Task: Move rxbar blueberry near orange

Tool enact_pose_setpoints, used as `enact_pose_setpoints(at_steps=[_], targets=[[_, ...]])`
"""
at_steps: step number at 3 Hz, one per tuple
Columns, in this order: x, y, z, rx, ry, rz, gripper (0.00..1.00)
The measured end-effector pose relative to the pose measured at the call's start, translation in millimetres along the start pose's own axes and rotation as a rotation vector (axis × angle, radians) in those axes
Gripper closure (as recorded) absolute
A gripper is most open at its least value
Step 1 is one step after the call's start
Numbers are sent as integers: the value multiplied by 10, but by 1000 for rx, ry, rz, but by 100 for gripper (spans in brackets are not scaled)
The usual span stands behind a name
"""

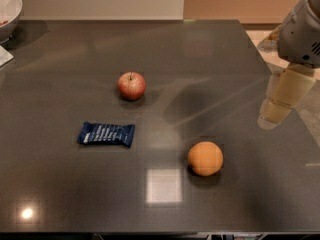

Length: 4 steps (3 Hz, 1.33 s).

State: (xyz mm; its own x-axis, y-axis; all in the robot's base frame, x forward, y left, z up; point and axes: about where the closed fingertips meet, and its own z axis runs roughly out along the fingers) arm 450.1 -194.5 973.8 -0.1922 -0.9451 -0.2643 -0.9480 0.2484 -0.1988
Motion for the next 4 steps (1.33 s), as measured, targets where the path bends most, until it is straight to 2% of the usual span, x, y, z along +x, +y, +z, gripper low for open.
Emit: enact_pose_setpoints(at_steps=[2,3,4], targets=[[-761,117,369,-128,-131,-67,0],[-1130,291,528,-165,-168,-100,0],[-1500,568,717,-205,-186,-147,0]])
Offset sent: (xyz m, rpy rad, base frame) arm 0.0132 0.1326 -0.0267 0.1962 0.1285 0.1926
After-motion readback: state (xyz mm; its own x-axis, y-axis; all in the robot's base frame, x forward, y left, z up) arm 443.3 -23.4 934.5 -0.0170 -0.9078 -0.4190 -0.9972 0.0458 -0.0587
